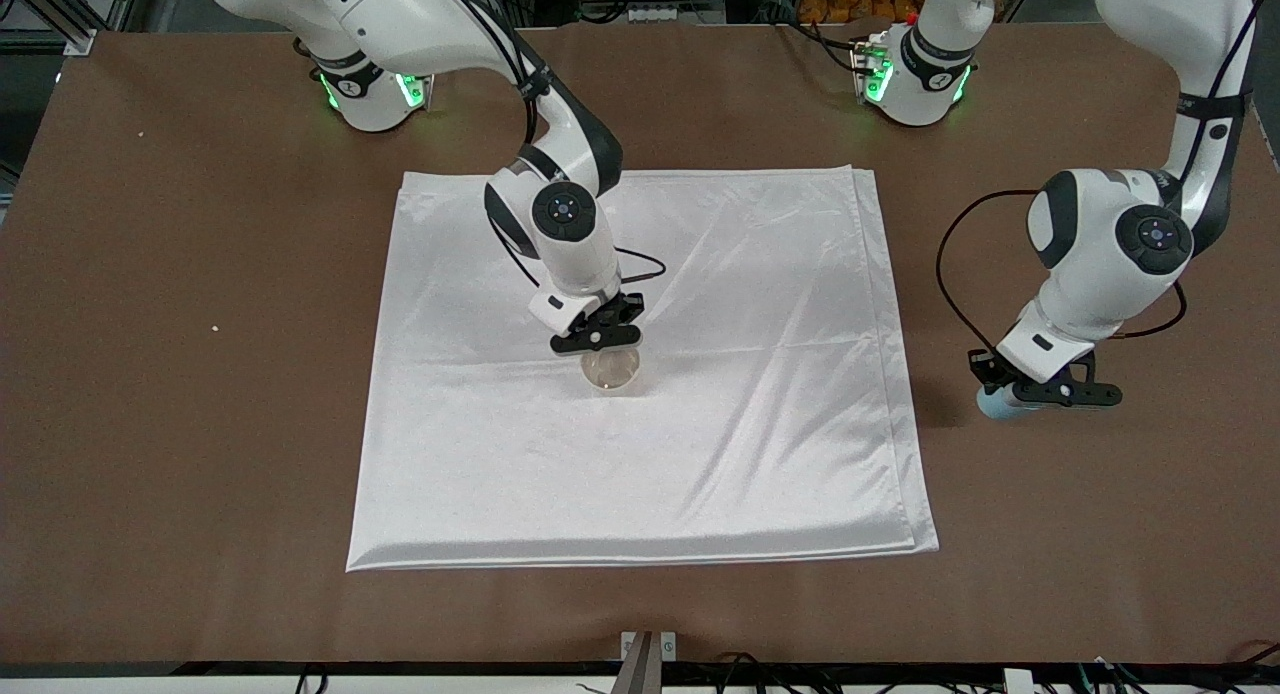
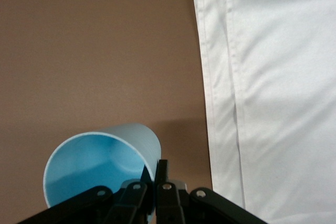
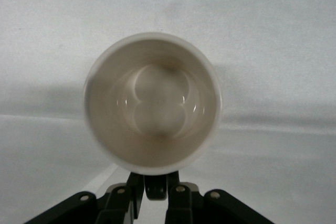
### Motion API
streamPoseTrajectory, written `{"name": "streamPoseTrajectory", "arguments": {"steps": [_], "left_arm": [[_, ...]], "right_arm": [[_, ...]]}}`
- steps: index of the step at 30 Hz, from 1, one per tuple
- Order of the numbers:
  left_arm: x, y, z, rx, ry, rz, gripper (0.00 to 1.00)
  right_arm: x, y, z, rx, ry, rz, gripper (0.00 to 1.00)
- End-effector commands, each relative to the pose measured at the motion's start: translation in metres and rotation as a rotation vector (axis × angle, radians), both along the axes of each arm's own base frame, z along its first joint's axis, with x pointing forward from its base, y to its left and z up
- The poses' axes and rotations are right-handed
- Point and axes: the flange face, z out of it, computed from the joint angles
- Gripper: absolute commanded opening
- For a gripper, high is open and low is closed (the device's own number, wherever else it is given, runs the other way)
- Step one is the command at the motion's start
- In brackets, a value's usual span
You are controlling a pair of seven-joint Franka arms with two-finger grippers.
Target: Place blue cup into white mug on cloth
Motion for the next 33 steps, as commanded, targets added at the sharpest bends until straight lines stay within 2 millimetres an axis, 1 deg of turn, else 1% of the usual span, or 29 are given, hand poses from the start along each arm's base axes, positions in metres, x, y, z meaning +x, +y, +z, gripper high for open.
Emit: {"name": "streamPoseTrajectory", "arguments": {"steps": [1, 6, 8, 12, 15, 19, 22, 24, 26, 29, 30, 33], "left_arm": [[0.002, 0.001, 0.046, 0.019, -0.002, -0.015, 0.0], [0.002, 0.001, 0.084, 0.022, 0.018, -0.011, 0.0], [0.0, -0.002, 0.096, 0.02, 0.007, -0.015, 0.0], [-0.005, -0.012, 0.117, 0.015, -0.022, -0.026, 0.0], [-0.01, -0.038, 0.123, 0.006, -0.026, -0.057, 0.0], [-0.013, -0.061, 0.128, -0.007, -0.036, -0.055, 0.0], [-0.016, -0.089, 0.128, -0.025, -0.037, -0.043, 0.0], [-0.016, -0.107, 0.132, -0.039, -0.045, -0.028, 0.0], [-0.017, -0.13, 0.128, -0.055, -0.038, -0.016, 0.0], [-0.022, -0.162, 0.126, -0.068, -0.038, 0.01, 0.0], [-0.024, -0.174, 0.124, -0.067, -0.039, 0.017, 0.0], [-0.029, -0.208, 0.121, -0.073, -0.044, 0.051, 0.0]], "right_arm": [[0.008, 0.001, 0.014, -0.003, -0.02, -0.086, 1.0], [0.01, -0.011, 0.053, -0.025, 0.001, -0.117, 1.0], [0.013, -0.019, 0.076, -0.024, -0.001, -0.128, 1.0], [0.013, -0.036, 0.123, -0.033, 0.006, -0.148, 1.0], [0.016, -0.059, 0.158, -0.039, 0.013, -0.172, 1.0], [0.018, -0.092, 0.205, -0.043, 0.017, -0.215, 1.0], [0.022, -0.118, 0.236, -0.034, 0.005, -0.243, 1.0], [0.023, -0.133, 0.251, -0.032, 0.0, -0.24, 1.0], [0.025, -0.15, 0.266, -0.032, -0.004, -0.223, 1.0], [0.027, -0.169, 0.286, -0.026, -0.029, -0.183, 1.0], [0.028, -0.178, 0.291, -0.028, -0.031, -0.18, 1.0], [0.032, -0.215, 0.307, -0.046, -0.029, -0.18, 1.0]]}}
